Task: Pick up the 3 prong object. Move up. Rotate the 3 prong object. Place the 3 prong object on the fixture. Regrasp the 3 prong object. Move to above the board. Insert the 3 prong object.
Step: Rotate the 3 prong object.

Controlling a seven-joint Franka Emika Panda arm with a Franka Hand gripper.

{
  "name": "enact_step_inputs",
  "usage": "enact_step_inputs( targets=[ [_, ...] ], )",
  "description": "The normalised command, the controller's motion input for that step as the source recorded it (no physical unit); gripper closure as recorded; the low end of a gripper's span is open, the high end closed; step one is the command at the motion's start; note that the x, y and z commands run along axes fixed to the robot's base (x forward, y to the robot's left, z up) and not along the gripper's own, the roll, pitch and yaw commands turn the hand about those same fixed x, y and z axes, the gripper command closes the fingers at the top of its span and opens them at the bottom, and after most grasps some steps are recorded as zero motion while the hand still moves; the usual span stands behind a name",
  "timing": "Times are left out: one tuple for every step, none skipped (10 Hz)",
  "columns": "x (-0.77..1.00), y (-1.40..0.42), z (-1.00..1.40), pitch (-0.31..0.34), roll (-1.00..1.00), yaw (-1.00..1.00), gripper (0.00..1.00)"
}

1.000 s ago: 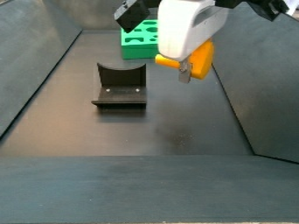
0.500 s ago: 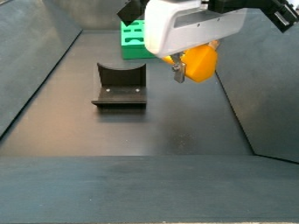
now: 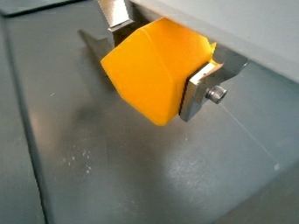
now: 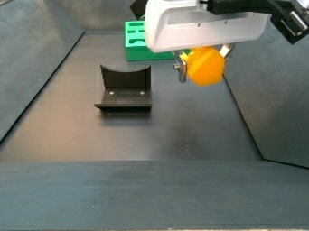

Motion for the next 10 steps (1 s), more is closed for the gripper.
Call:
enact_step_inputs(
  targets=[
    [0.03,0.03,-0.04,-0.002,0.00,-1.00,1.00],
    [0.03,0.03,-0.04,-0.002,0.00,-1.00,1.00],
    [0.03,0.03,-0.04,-0.002,0.00,-1.00,1.00],
    [0.03,0.03,-0.04,-0.002,0.00,-1.00,1.00],
    [0.03,0.02,-0.04,-0.002,0.00,-1.00,1.00],
    [0.03,0.02,-0.04,-0.002,0.00,-1.00,1.00],
    [0.03,0.02,-0.04,-0.002,0.00,-1.00,1.00],
    [0.03,0.02,-0.04,-0.003,0.00,-1.00,1.00],
    [0.03,0.02,-0.04,-0.003,0.00,-1.00,1.00],
    [0.03,0.02,-0.04,-0.003,0.00,-1.00,1.00]
  ],
)
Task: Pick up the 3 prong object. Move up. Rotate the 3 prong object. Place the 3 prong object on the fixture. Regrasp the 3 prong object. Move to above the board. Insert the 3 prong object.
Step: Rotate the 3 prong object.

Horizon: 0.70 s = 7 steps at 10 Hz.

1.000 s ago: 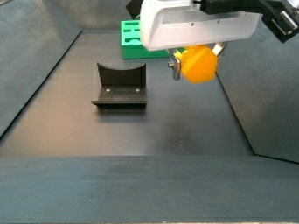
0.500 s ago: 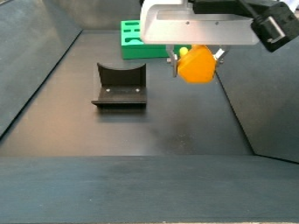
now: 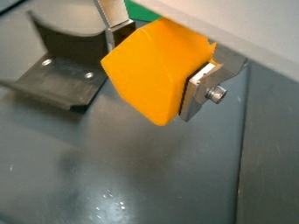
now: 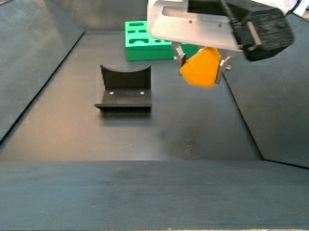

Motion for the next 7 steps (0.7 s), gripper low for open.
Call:
enact_step_inputs(
  targets=[
    [0.03,0.02,-0.04,-0.003,0.00,-1.00,1.00],
    [0.03,0.02,-0.04,-0.003,0.00,-1.00,1.00],
    [0.03,0.02,-0.04,-0.003,0.00,-1.00,1.00],
    [0.03,0.02,-0.04,-0.003,0.00,-1.00,1.00],
    [0.03,0.02,-0.04,-0.003,0.00,-1.00,1.00],
    [0.03,0.02,-0.04,-0.003,0.00,-1.00,1.00],
    [0.03,0.02,-0.04,-0.003,0.00,-1.00,1.00]
  ],
)
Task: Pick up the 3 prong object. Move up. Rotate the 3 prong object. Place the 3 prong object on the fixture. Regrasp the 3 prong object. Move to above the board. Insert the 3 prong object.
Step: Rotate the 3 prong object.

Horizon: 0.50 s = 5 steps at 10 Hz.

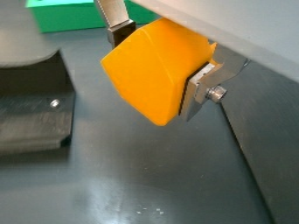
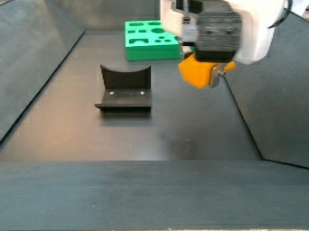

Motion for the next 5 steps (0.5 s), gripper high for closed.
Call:
enact_step_inputs(
  targets=[
    [0.03,0.02,-0.04,-0.003,0.00,-1.00,1.00],
    [0.03,0.02,-0.04,-0.003,0.00,-1.00,1.00],
    [0.03,0.02,-0.04,-0.004,0.00,-1.00,1.00],
    [0.03,0.02,-0.04,-0.004,0.00,-1.00,1.00],
    [0.03,0.02,-0.04,-0.004,0.00,-1.00,1.00]
  ],
)
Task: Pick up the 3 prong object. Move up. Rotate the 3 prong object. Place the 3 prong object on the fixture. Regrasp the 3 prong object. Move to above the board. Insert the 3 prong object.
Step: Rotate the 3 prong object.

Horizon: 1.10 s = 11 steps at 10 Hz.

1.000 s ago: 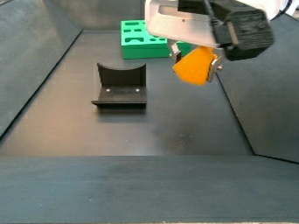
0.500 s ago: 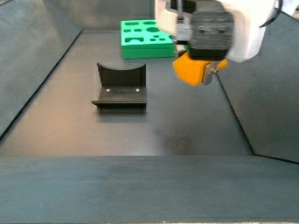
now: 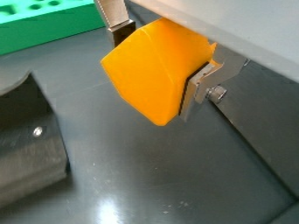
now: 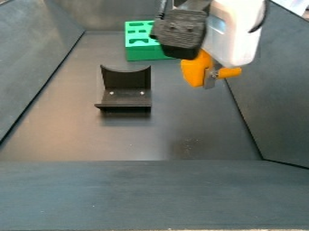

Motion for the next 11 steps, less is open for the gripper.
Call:
enact_step_inputs(
  targets=[
    [0.03,0.02,-0.05,-0.004,0.00,-1.00,1.00],
    [0.03,0.02,-0.05,-0.004,0.00,-1.00,1.00],
    [0.03,0.02,-0.05,-0.004,0.00,-1.00,1.00],
    [0.02,0.02,-0.05,-0.004,0.00,-1.00,1.00],
    [0.02,0.02,-0.05,-0.004,0.00,-1.00,1.00],
    [0.02,0.02,-0.05,-0.004,0.00,-1.00,1.00],
    [0.02,0.02,-0.05,-0.005,0.00,-1.00,1.00],
    [0.02,0.02,-0.05,-0.005,-0.01,-1.00,1.00],
    [0.02,0.02,-0.05,-0.005,-0.01,-1.00,1.00],
    [0.02,0.02,-0.05,-0.005,-0.01,-1.00,1.00],
    [0.02,0.02,-0.05,-0.005,-0.01,-1.00,1.00]
  ],
)
